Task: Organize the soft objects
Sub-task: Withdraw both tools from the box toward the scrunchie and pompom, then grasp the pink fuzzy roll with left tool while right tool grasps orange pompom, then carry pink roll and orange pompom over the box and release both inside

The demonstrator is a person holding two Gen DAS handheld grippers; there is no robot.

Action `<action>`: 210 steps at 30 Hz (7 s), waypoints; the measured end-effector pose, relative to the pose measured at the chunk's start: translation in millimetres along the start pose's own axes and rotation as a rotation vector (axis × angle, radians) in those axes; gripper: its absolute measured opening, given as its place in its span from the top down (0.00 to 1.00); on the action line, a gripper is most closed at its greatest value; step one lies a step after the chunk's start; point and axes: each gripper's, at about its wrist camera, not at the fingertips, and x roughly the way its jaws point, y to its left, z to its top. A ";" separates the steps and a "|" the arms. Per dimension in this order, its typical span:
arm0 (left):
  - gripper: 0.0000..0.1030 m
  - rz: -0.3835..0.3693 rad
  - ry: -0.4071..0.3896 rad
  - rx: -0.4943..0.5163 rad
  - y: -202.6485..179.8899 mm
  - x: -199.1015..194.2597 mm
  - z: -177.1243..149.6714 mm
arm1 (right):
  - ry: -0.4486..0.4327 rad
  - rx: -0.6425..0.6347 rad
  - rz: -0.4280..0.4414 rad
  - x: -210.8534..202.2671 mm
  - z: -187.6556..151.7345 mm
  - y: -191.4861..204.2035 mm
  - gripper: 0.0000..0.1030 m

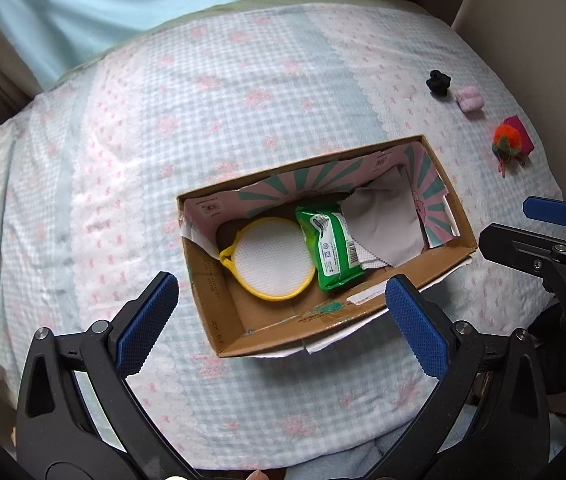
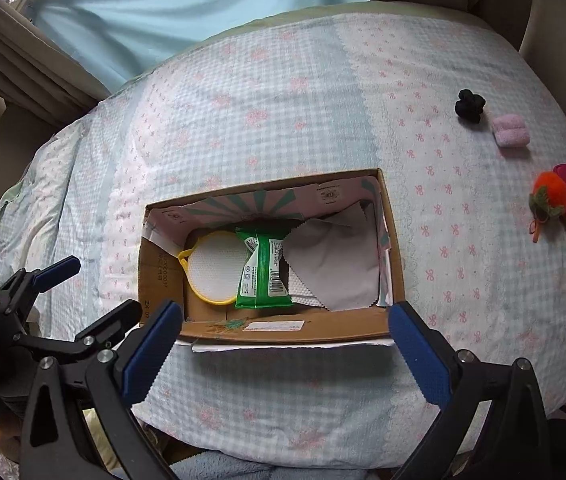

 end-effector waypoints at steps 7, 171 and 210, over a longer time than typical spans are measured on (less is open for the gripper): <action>0.00 0.073 -0.156 0.004 -11.1 -77.2 -2.6 | -0.216 -0.014 -0.107 -90.9 -8.4 -9.2 0.00; 0.62 0.100 -0.095 -0.224 24.6 -40.5 26.0 | -0.077 -0.124 -0.015 -16.5 45.8 38.5 0.69; 0.00 -0.011 0.194 -0.008 12.4 100.4 12.2 | 0.130 0.089 0.004 113.2 51.6 -15.8 0.00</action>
